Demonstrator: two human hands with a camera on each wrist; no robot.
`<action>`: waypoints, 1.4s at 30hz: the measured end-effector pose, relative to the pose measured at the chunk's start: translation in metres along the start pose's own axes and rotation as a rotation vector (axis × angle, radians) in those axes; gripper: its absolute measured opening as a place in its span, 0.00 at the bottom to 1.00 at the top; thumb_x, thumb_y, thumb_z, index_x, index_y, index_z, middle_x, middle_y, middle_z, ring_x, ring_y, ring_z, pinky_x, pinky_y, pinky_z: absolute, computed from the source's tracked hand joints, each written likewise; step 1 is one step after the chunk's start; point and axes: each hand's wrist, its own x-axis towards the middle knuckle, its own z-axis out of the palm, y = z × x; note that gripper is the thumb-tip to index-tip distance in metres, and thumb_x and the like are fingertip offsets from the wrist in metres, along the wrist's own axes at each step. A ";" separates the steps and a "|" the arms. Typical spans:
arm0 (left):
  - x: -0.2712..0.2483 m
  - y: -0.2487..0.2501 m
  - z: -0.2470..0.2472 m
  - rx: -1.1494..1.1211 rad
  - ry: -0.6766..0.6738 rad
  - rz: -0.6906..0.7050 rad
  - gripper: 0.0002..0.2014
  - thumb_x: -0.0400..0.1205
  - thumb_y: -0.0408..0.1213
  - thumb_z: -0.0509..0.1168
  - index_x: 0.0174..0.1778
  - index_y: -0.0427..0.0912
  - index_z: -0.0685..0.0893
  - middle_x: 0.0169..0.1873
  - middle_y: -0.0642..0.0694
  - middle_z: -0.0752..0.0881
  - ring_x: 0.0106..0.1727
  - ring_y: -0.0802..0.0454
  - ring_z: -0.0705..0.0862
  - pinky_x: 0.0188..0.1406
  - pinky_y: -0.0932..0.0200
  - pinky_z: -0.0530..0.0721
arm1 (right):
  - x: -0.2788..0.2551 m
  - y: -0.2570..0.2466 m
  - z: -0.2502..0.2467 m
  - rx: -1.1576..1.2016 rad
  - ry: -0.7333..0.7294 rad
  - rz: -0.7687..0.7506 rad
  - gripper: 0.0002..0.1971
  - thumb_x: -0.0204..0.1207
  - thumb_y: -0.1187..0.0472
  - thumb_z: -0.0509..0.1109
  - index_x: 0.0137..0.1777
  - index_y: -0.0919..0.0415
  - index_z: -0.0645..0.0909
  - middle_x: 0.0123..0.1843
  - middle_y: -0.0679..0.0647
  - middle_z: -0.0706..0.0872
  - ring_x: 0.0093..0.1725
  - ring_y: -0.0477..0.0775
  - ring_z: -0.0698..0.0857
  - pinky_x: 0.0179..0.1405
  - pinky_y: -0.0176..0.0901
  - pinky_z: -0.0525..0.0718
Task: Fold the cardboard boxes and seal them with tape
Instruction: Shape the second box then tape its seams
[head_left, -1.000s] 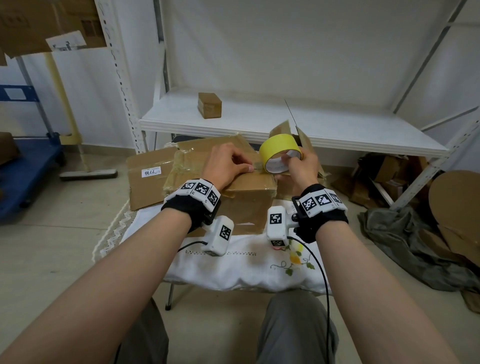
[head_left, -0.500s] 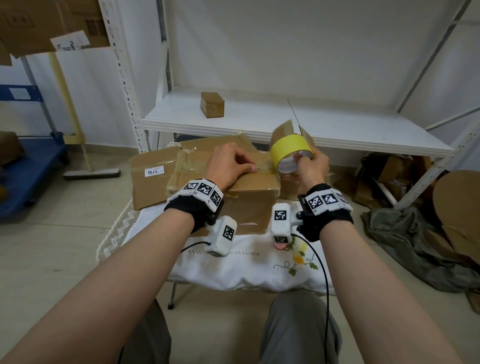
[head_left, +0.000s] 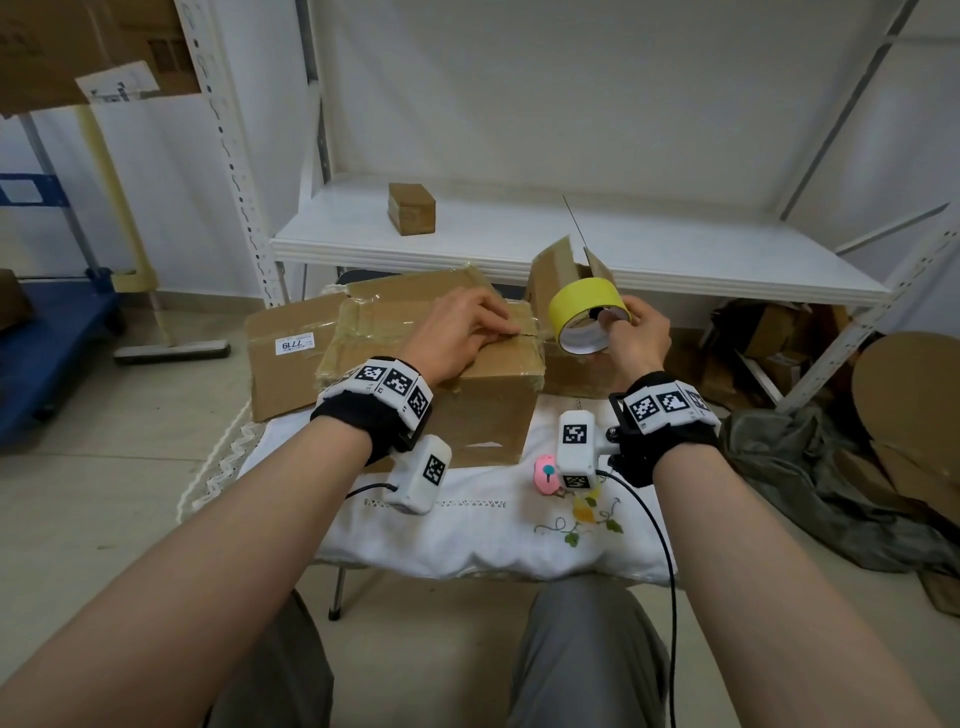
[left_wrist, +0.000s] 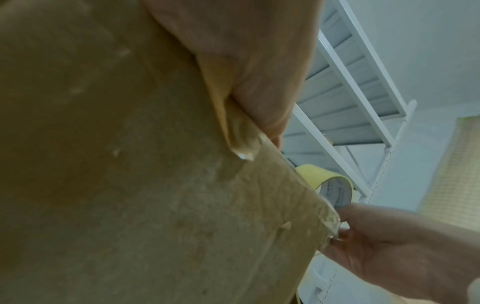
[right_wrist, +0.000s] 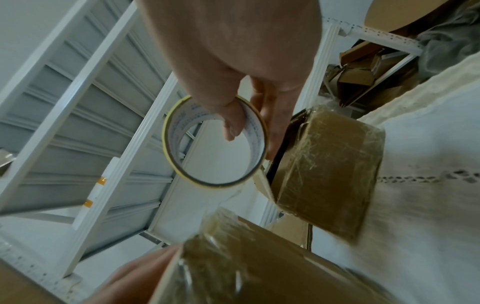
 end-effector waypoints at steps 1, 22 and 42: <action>0.000 0.001 0.000 0.003 -0.013 0.029 0.13 0.84 0.33 0.68 0.62 0.49 0.90 0.64 0.50 0.87 0.67 0.51 0.79 0.74 0.51 0.73 | 0.000 0.000 0.000 -0.004 -0.008 0.005 0.17 0.83 0.75 0.65 0.68 0.64 0.85 0.68 0.64 0.85 0.54 0.56 0.79 0.14 0.20 0.69; 0.005 0.005 0.004 0.072 -0.141 -0.004 0.22 0.79 0.62 0.59 0.54 0.50 0.89 0.60 0.54 0.86 0.59 0.52 0.82 0.62 0.47 0.82 | 0.000 0.049 -0.006 -0.247 -0.101 -0.011 0.19 0.79 0.79 0.67 0.67 0.64 0.80 0.64 0.62 0.79 0.51 0.64 0.82 0.21 0.46 0.86; 0.021 0.013 0.024 0.025 -0.194 -0.010 0.35 0.64 0.76 0.65 0.58 0.54 0.79 0.59 0.54 0.79 0.59 0.53 0.80 0.59 0.45 0.83 | -0.012 0.087 -0.038 -0.809 -0.700 0.326 0.15 0.70 0.69 0.84 0.54 0.66 0.83 0.49 0.70 0.90 0.35 0.58 0.87 0.36 0.44 0.88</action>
